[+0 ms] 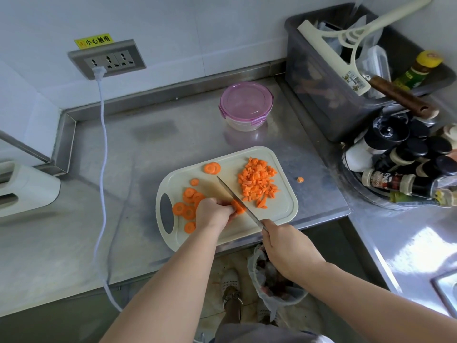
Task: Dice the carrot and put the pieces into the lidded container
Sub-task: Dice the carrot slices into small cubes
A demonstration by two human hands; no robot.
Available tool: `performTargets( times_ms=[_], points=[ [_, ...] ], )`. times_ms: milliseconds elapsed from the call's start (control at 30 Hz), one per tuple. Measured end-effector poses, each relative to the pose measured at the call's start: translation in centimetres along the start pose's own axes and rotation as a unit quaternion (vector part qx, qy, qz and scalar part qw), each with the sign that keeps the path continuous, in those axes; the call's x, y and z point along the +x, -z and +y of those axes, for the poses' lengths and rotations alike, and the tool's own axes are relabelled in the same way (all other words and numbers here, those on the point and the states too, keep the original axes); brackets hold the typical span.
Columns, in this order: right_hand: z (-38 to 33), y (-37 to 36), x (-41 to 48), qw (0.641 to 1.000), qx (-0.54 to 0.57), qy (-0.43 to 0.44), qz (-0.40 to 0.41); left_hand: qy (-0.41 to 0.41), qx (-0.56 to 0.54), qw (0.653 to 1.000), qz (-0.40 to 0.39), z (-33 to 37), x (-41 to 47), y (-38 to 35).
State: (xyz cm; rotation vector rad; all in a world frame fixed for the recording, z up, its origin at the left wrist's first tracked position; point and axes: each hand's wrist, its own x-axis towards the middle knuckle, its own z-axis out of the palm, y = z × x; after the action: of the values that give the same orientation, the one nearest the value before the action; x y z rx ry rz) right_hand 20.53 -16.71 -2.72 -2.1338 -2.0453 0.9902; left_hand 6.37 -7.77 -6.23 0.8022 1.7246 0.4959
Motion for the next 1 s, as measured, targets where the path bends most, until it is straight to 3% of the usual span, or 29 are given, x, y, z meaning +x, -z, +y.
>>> performTargets(
  times_ms=[767,1000],
  points=[
    [-0.5,-0.9,1.3,0.991,-0.104,-0.036,-0.079,-0.019,0.02,1.0,0.006,-0.8,0.9,0.0],
    [-0.3,-0.9,1.6,0.996,-0.024,-0.068,-0.058,-0.019,-0.007,1.0,-0.003,-0.9,0.7,0.1]
  ],
)
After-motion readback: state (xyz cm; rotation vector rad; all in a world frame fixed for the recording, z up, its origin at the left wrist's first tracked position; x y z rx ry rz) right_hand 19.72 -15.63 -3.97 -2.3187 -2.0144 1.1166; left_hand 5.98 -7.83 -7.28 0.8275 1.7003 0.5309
